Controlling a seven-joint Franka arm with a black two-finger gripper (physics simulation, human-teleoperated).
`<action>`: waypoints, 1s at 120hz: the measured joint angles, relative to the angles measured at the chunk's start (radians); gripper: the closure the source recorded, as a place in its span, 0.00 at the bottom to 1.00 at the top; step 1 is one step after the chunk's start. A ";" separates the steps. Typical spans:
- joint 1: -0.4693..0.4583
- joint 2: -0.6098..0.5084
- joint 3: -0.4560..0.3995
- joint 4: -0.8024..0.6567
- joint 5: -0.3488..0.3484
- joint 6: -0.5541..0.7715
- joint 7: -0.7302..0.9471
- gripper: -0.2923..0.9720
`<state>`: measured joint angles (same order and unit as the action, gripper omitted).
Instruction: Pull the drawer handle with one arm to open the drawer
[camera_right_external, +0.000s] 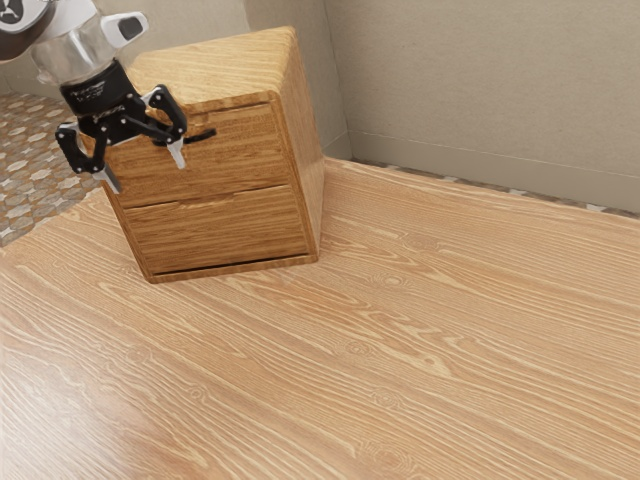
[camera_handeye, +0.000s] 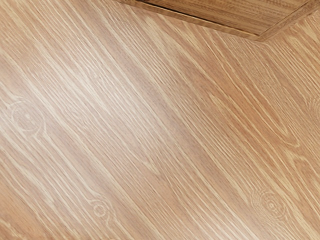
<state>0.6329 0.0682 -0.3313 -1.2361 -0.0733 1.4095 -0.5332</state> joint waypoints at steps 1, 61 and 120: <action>0.008 0.000 0.000 0.000 -0.001 -0.002 -0.013 0.24; -0.330 -0.016 0.220 0.155 0.012 0.102 -0.702 0.26; 0.930 -0.011 -0.142 0.092 0.050 0.147 -1.235 0.26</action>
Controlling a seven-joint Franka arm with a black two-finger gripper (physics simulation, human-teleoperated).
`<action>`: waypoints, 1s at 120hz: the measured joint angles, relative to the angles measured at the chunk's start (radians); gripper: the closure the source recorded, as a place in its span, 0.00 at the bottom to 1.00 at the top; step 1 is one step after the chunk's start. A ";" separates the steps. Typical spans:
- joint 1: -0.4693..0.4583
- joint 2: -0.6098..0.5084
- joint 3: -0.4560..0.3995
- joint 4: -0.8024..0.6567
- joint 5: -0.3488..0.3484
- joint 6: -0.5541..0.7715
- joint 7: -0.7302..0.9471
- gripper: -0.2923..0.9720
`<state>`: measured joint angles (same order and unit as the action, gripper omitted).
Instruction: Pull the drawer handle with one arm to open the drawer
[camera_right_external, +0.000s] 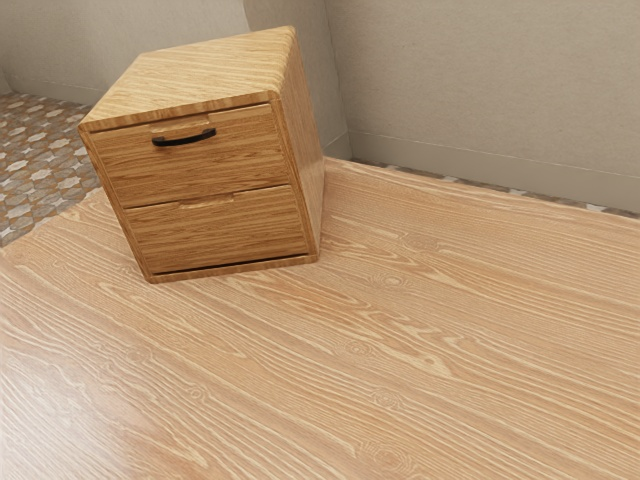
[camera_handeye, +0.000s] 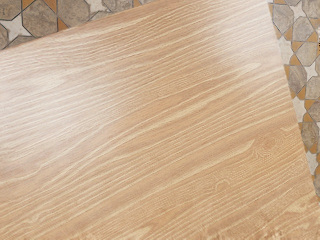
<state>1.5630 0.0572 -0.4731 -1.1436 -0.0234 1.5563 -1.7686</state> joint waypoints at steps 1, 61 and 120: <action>-0.054 -0.001 0.017 0.000 0.003 0.001 -0.004 0.26; 0.223 -0.186 -0.595 -0.059 0.000 0.012 -0.188 0.28; 0.613 -0.853 -0.675 -0.280 -0.813 0.132 -0.033 0.36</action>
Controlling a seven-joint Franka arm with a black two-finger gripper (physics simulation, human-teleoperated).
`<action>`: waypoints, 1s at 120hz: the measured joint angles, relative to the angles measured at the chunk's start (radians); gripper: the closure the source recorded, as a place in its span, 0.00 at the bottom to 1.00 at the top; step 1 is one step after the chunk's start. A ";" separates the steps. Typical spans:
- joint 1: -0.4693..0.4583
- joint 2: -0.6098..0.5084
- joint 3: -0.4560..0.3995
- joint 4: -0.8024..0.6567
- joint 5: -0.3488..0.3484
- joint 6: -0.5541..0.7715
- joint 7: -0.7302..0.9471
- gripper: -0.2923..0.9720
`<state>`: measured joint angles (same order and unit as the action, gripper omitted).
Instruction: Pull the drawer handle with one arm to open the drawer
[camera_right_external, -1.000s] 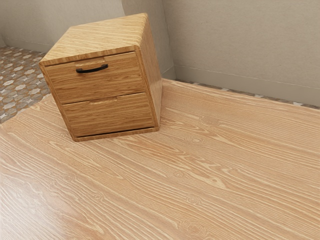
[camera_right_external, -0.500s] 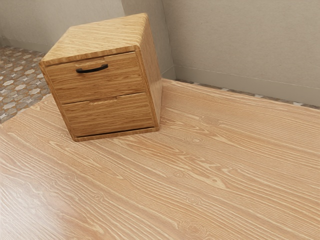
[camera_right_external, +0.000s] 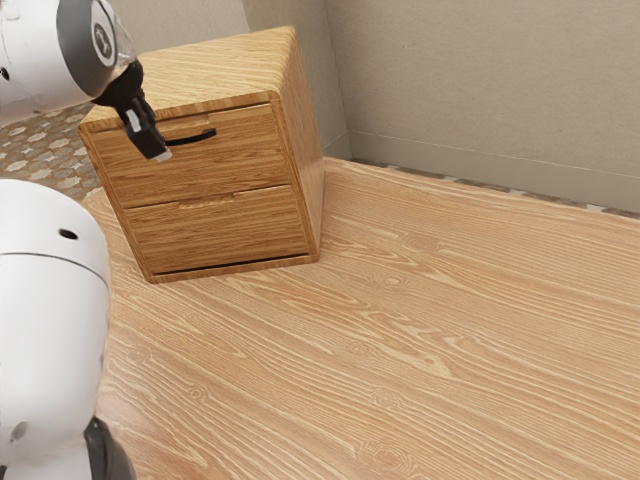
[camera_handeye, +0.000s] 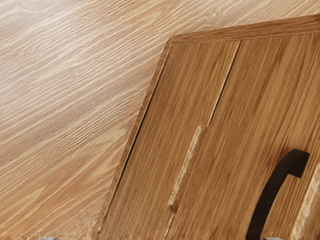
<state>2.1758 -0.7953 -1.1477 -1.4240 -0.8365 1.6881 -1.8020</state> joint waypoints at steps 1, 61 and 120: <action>0.000 0.000 0.000 -0.003 -0.008 0.005 0.006 0.36; 0.163 -0.016 -0.136 -0.030 -0.250 0.154 0.364 0.45; 0.250 -0.028 -0.200 0.000 -0.291 0.168 0.635 0.51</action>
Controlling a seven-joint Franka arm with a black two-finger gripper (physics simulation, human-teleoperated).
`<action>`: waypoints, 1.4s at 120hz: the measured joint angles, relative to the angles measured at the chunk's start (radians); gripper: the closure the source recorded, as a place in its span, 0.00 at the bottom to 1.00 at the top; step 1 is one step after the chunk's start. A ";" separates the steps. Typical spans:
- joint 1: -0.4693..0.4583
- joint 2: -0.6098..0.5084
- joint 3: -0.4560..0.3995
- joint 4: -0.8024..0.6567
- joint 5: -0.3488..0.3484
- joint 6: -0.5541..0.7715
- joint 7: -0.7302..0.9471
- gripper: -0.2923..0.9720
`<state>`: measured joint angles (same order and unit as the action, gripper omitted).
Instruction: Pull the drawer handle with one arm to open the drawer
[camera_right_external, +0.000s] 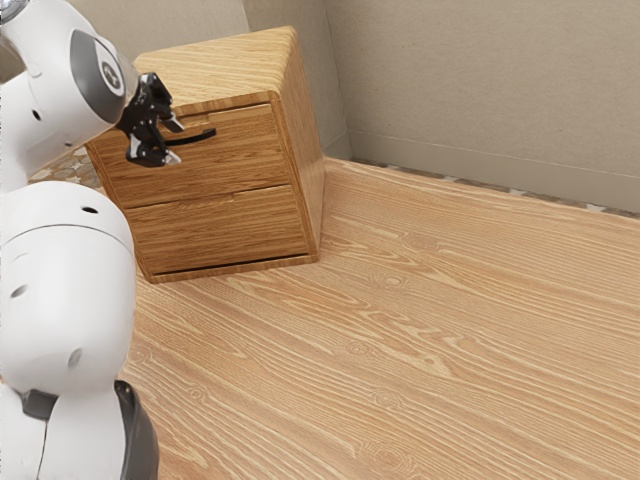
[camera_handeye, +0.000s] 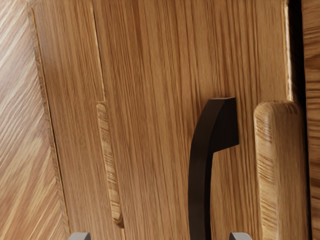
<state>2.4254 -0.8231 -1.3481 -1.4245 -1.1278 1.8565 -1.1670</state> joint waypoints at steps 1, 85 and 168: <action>0.001 -0.001 0.000 0.000 -0.001 0.000 0.003 0.51; 0.054 -0.040 -0.014 -0.007 -0.058 0.002 0.170 0.65; -0.017 -0.055 0.063 -0.077 -0.060 -0.038 0.212 0.70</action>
<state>2.4083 -0.8777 -1.2847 -1.5015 -1.1875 1.8182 -0.9552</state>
